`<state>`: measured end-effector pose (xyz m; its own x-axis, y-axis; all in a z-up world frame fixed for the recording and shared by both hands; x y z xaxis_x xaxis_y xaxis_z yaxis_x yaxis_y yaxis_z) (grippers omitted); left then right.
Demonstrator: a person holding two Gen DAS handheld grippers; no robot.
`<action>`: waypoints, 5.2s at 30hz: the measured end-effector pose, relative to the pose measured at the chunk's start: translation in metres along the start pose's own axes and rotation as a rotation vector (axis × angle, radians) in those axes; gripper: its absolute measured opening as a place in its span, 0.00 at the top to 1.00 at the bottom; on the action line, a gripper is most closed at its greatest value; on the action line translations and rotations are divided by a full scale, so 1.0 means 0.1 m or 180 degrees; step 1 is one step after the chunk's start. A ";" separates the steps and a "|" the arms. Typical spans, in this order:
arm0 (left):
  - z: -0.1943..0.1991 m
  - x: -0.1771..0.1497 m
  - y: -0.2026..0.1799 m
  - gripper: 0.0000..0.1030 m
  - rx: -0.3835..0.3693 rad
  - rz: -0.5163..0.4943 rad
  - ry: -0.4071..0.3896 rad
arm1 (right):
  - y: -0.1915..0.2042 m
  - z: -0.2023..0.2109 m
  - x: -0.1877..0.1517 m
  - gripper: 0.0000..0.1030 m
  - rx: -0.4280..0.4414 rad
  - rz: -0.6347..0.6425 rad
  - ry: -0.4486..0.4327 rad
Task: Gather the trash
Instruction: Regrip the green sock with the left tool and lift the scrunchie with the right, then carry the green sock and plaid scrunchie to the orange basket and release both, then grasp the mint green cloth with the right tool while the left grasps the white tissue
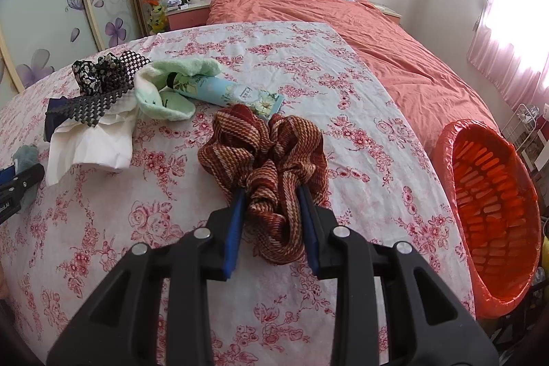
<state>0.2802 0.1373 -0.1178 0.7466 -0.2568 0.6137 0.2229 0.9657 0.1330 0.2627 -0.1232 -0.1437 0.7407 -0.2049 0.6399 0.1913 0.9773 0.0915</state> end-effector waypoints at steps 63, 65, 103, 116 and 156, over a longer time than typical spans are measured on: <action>0.96 1.24 -3.33 0.89 -0.1700 -0.1702 -0.1001 | -2.46 1.57 0.16 0.81 -0.0153 -0.1628 -0.1169; 0.92 1.25 -3.49 0.89 -0.1804 -0.1774 -0.1001 | -2.58 1.54 0.14 0.81 -0.0166 -0.1720 -0.1167; 0.60 1.25 -3.37 0.39 -0.1251 -0.1544 -0.0625 | -2.94 1.07 0.16 0.49 -0.0144 -0.1771 -0.1013; 0.84 0.60 -1.48 0.29 -0.0288 -0.0721 -0.0470 | -1.31 1.00 0.19 0.47 0.0304 -0.0968 -0.0676; 0.42 0.26 -0.65 0.20 -0.0466 0.0138 -0.0309 | -0.09 0.34 0.14 0.97 0.0453 -0.0307 -0.0217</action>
<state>0.2589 0.0697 -0.0781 0.6949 -0.2034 0.6897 0.2859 0.9582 -0.0055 0.2497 -0.1335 -0.1094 0.6770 -0.2986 0.6727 0.1626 0.9521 0.2589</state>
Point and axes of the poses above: each gripper's, at about its wrist camera, not at the fingertips, and z roughly against the way its jaws point, y to its left, x to its top, the point moved 3 cm from there along -z, roughly the way its jaws point, and after that the axes turned 11 degrees about -z, right-handed, at the moved point
